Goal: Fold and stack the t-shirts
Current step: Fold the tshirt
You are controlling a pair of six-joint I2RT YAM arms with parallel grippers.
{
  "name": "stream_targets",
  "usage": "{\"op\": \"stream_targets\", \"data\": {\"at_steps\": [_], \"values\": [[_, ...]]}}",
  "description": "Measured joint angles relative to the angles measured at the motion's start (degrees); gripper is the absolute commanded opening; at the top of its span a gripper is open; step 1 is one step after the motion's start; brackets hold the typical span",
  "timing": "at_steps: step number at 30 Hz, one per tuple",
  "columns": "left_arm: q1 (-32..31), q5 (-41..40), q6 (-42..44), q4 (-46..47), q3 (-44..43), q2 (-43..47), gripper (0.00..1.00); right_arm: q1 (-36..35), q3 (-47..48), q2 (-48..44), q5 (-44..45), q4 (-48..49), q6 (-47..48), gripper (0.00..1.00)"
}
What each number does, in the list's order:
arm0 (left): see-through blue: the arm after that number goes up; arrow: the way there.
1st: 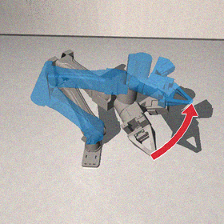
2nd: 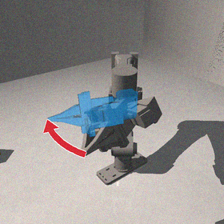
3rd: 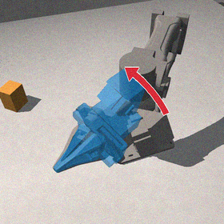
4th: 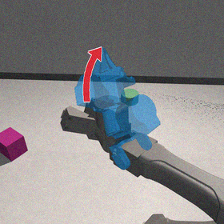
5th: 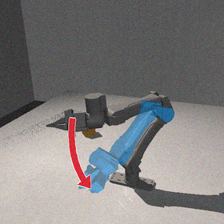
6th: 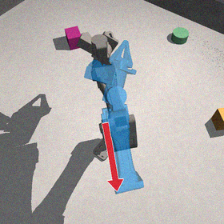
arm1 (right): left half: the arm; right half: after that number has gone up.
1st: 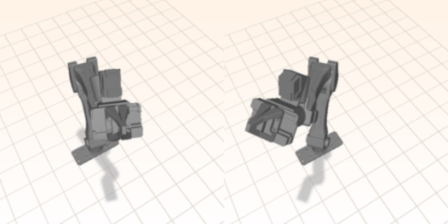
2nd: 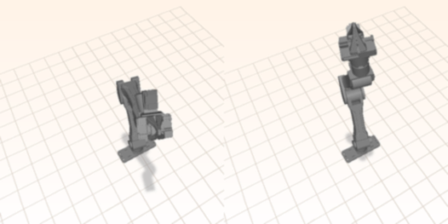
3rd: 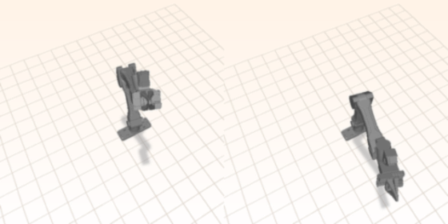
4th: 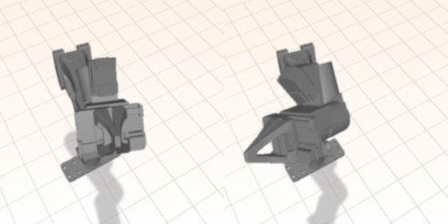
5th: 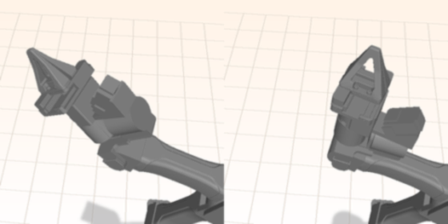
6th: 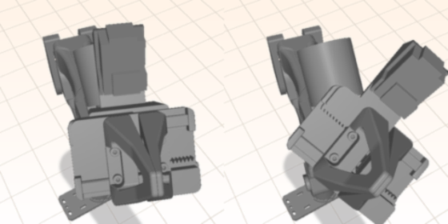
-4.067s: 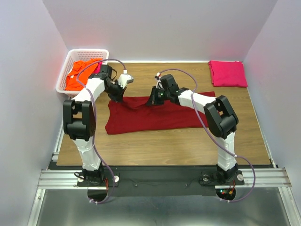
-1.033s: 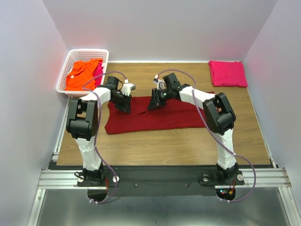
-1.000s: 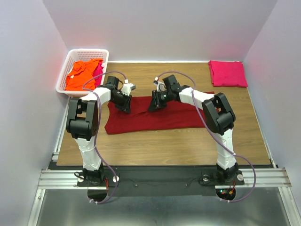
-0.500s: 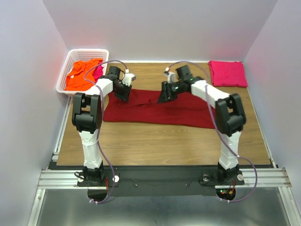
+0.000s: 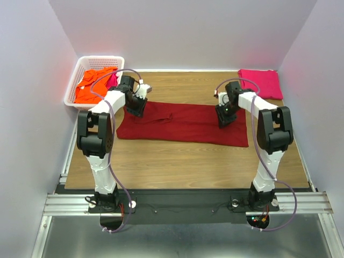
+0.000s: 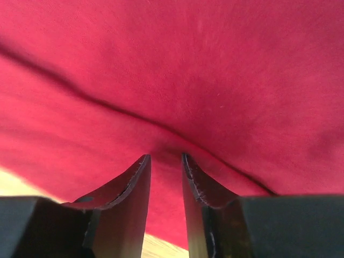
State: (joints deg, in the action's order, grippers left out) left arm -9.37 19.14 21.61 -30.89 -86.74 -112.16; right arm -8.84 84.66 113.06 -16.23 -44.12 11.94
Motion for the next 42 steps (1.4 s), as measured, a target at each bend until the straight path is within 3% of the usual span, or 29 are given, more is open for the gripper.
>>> {"op": "stream_targets", "data": {"at_steps": [7,11,15,17,19,20,23,24,26,28,34,42], "values": [[0.0,-5.01,-2.25,-1.57,3.26,-1.03,0.31,-1.01,0.74,3.02,5.77,-3.87,3.98,0.33],[0.0,-6.73,-2.56,-3.76,-2.36,-6.45,0.29,-3.87,-2.86,0.92,6.12,-4.31,7.3,0.34],[-1.01,-8.72,-1.53,-9.22,-26.99,-21.2,0.29,-14.71,-8.55,-2.91,4.26,-8.5,10.43,0.41],[-1.86,-9.25,-0.72,-9.88,-46.51,-32.5,0.34,-23.8,-9.57,-3.39,-1.11,-11.91,11.69,0.43],[-2.99,-9.77,0.26,-8.7,-59.14,-40.19,0.36,-32.13,-9.42,-3.41,-8.44,-13.07,12.35,0.44],[-3.43,-10.16,0.74,-7.61,-59.91,-40.89,0.37,-34.18,-8.96,-3.41,-11.34,-13.64,12.5,0.45],[-4.74,-11.13,1.42,-0.07,-48.68,-35.65,0.45,-34.64,-6.99,-5.07,-16.52,-15.04,12.5,0.45],[-5.14,-10.78,1.36,3.19,-38.77,-29.83,0.45,-33.55,-6.54,-5.6,-16.83,-14.95,12.48,0.45],[-5.29,-10.08,0.92,5.05,-28.39,-22.12,0.45,-28.26,-5.11,-7.61,-17.49,-14.32,12.33,0.45],[-5.05,-9.27,0.0,5.64,-23.37,-15.67,0.45,-24.5,-4.33,-8.46,-17.14,-13.2,12.24,0.44],[-4.15,-5.9,-2.99,6.47,-22.32,-6.56,0.37,-23.74,-4.2,-5.16,-15.63,-8.83,10.91,0.39],[-3.45,-3.76,-5.05,2.32,-12.04,-8.39,0.33,-24.59,-4.02,2.1,-15.63,-3.39,5.9,0.33]]}}
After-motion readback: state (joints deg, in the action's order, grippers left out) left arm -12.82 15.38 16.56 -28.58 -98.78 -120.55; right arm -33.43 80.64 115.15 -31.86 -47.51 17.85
